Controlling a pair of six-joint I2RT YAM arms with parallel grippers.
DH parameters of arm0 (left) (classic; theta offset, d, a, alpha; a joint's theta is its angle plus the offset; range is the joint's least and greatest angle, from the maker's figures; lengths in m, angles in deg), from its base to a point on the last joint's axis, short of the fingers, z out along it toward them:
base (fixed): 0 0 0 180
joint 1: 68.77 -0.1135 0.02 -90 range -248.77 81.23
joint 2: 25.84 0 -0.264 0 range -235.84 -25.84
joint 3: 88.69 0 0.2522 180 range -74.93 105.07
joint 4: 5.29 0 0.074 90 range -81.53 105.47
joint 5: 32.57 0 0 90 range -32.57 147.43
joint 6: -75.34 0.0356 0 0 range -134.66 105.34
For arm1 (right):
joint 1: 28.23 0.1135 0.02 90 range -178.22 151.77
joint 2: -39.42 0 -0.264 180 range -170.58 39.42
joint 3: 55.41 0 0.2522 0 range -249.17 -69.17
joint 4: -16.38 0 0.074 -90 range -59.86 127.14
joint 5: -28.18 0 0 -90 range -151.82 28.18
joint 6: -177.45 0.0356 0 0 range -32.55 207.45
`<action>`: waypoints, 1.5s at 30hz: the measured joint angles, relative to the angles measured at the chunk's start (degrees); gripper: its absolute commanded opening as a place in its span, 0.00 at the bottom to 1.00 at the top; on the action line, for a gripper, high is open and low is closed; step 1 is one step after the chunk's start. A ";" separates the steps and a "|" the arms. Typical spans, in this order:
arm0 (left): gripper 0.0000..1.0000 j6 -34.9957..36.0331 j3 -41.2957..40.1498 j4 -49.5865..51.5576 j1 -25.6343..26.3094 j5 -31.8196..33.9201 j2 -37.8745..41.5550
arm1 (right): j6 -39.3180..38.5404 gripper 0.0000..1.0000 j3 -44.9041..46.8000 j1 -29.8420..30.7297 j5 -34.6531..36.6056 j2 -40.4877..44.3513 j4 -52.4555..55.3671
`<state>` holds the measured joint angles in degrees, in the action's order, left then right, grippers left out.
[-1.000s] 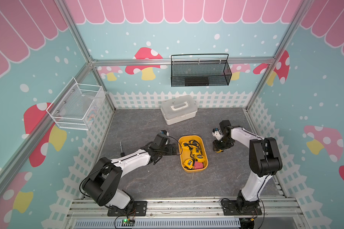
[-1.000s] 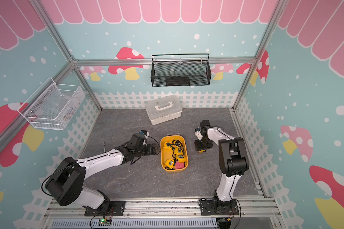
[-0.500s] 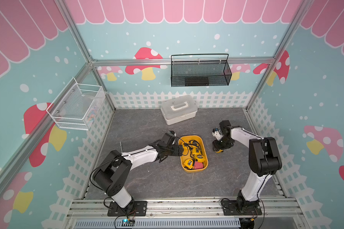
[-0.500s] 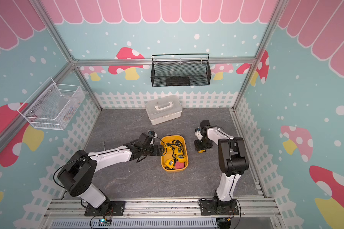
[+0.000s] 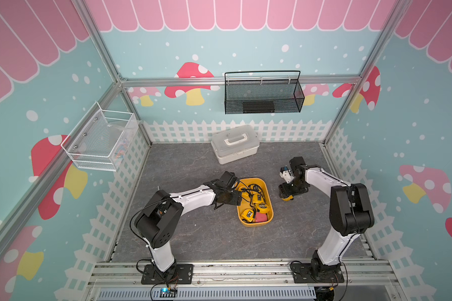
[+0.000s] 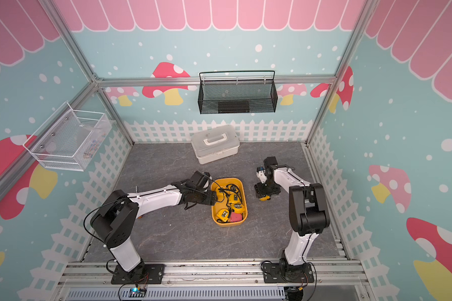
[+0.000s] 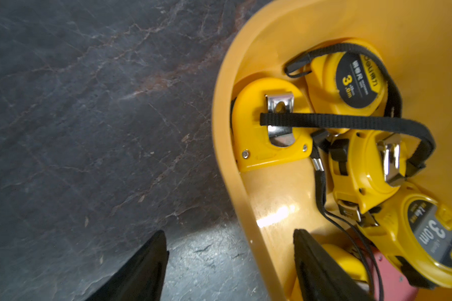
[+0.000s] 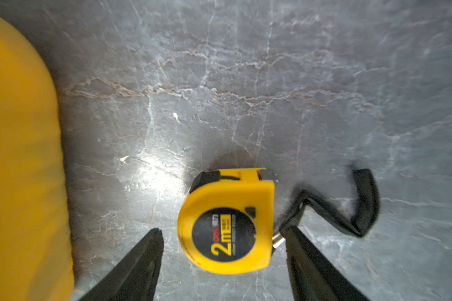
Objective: Take the tape measure out of the storage box
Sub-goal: Place the tape measure at the center of the board, then adjust the storage box at the center of the board.
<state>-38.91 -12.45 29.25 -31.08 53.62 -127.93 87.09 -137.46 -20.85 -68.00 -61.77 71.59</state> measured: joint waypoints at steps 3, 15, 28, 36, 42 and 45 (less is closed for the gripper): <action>0.77 1.03 1.16 2.08 0.02 1.31 -0.20 | 0.00 0.76 -0.04 0.00 0.17 2.97 0.59; 0.76 4.52 2.82 5.20 0.22 4.96 -0.24 | 0.02 0.78 -0.46 0.00 0.17 5.40 1.64; 0.75 9.55 3.45 7.10 -1.09 7.08 -0.22 | 0.02 0.79 -0.33 0.00 0.13 6.12 1.86; 0.76 12.02 3.45 8.61 -4.09 7.37 -0.04 | 0.02 0.80 0.02 0.00 0.13 6.23 1.92; 0.78 13.20 2.75 10.56 -4.37 6.58 3.93 | 0.02 0.80 0.02 0.00 0.13 6.25 1.92; 0.79 13.18 2.62 11.06 -4.09 5.25 8.33 | 0.02 0.80 0.02 0.00 0.13 6.25 1.92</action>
<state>-25.73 -9.83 40.31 -35.17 58.86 -119.60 87.11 -137.44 -20.85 -67.86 -55.52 73.52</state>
